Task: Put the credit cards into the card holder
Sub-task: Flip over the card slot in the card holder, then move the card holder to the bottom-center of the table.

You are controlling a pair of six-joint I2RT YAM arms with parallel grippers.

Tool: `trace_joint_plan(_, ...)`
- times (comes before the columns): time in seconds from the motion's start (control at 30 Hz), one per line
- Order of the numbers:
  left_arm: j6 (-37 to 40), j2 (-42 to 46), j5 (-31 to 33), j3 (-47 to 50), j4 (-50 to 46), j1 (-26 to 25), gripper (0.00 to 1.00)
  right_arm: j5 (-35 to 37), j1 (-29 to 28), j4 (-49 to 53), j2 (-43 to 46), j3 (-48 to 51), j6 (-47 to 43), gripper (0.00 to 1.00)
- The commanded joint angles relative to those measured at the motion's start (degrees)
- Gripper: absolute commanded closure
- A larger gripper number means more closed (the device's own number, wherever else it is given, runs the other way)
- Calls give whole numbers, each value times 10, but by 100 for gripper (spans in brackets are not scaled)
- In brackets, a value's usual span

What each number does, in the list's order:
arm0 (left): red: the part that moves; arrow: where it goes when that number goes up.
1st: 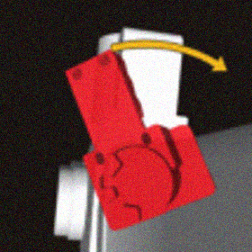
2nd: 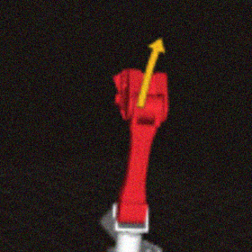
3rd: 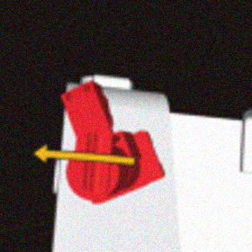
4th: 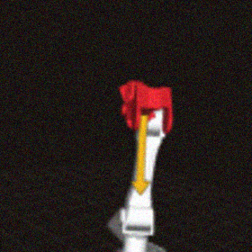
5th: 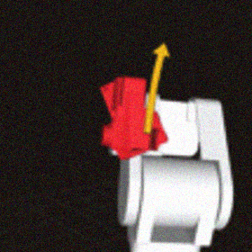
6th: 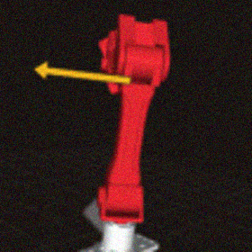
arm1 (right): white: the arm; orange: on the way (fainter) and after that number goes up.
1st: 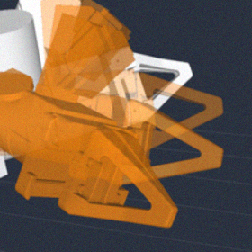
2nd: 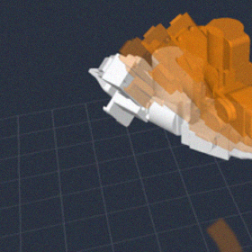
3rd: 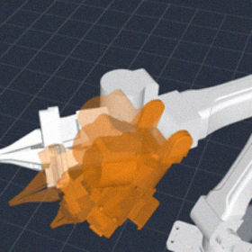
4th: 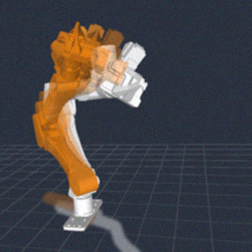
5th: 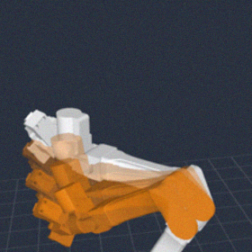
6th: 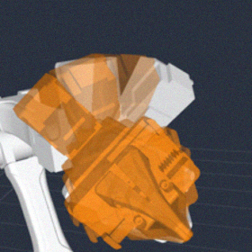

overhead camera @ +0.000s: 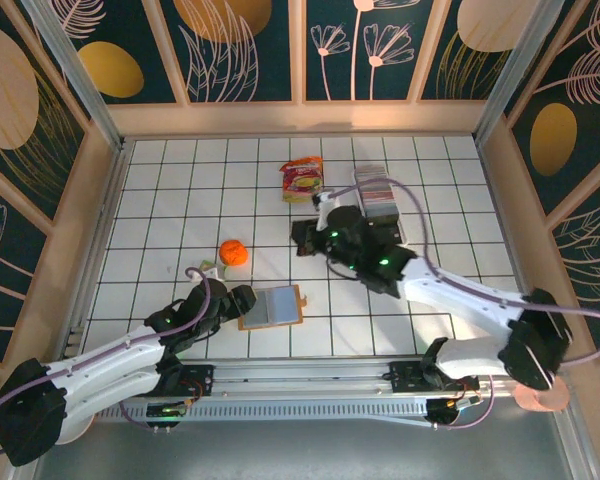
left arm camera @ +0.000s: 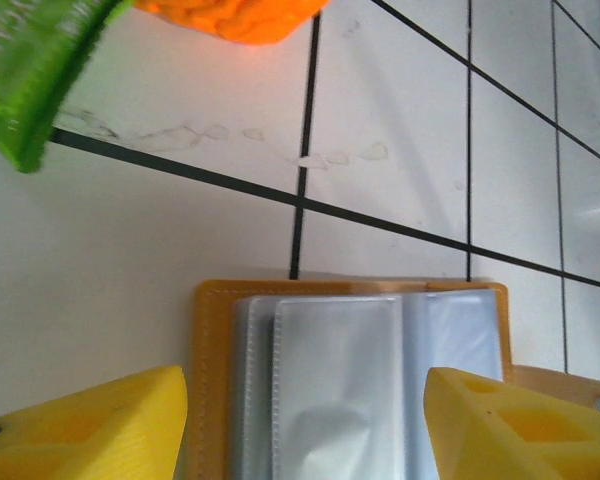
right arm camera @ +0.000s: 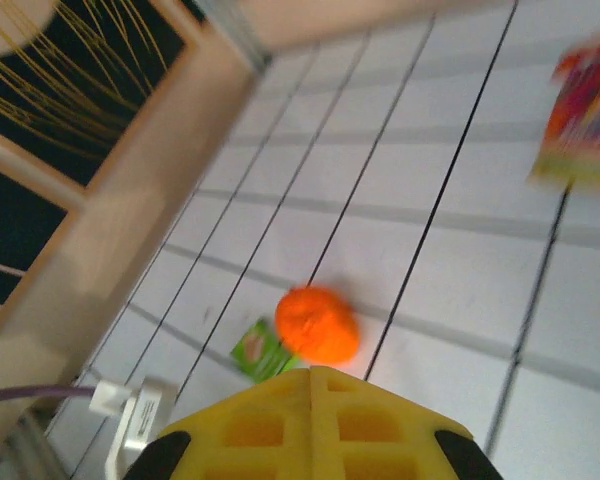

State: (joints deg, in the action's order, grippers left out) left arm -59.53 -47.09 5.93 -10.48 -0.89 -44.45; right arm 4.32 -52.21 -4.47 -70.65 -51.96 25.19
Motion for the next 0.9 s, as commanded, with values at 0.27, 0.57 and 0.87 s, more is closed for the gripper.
trace_joint_plan(0.27,36,-27,-66,1,25,4,39,-106,153,230,46,-31,-748,81)
trace_joint_plan(0.57,49,-74,-99,-8,48,4,43,-109,375,258,-42,-21,-1039,33)
trace_joint_plan(0.87,51,-93,-119,-19,69,4,45,-105,426,202,-147,-38,-1166,27)
